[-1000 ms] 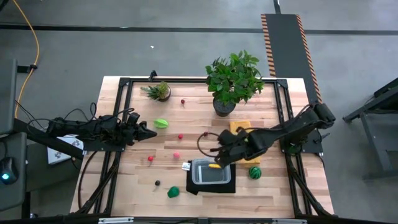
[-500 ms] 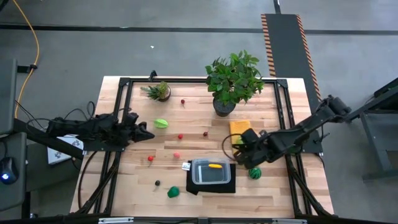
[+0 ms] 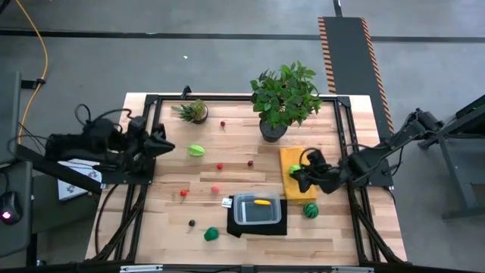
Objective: Pick and placing Produce into tupperware
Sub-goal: Put the cabbage into the transparent bin
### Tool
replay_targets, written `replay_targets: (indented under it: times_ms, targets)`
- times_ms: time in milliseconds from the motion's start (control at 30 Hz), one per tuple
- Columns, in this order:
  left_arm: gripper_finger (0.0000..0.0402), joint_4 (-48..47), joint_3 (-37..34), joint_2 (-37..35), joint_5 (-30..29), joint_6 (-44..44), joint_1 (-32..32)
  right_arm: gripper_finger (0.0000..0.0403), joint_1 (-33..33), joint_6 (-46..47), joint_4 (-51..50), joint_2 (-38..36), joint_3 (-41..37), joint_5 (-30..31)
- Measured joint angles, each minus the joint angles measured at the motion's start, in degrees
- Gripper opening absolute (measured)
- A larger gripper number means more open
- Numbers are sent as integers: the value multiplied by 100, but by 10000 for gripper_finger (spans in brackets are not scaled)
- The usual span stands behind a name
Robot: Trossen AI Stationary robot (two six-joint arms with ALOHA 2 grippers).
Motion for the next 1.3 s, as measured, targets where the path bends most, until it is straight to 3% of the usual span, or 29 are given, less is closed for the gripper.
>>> replay_targets:
  times_ms: [300,467,667,933,1100,1300]
  targets:
    - [42,-3427,2892,2369,110,1388,0,117,-2,-444,-116,-526,-88,19]
    - [42,-5190,3927,3378,28,1846,0,117,-184,-330,-741,-583,-88,-204]
    - [42,-5733,3998,3980,95,1918,0,135,-838,-992,-1207,-567,-88,-1292]
    - [42,-5710,3839,4428,114,1939,0,230,-1853,-1680,-1485,-423,-88,-2565]
    - [42,-5687,3833,4561,267,1936,0,274,-2336,-2150,-1565,13,-88,-2973]
    - [42,-5685,3833,4573,327,1912,0,286,-2570,-2732,-1644,748,-88,-3115]
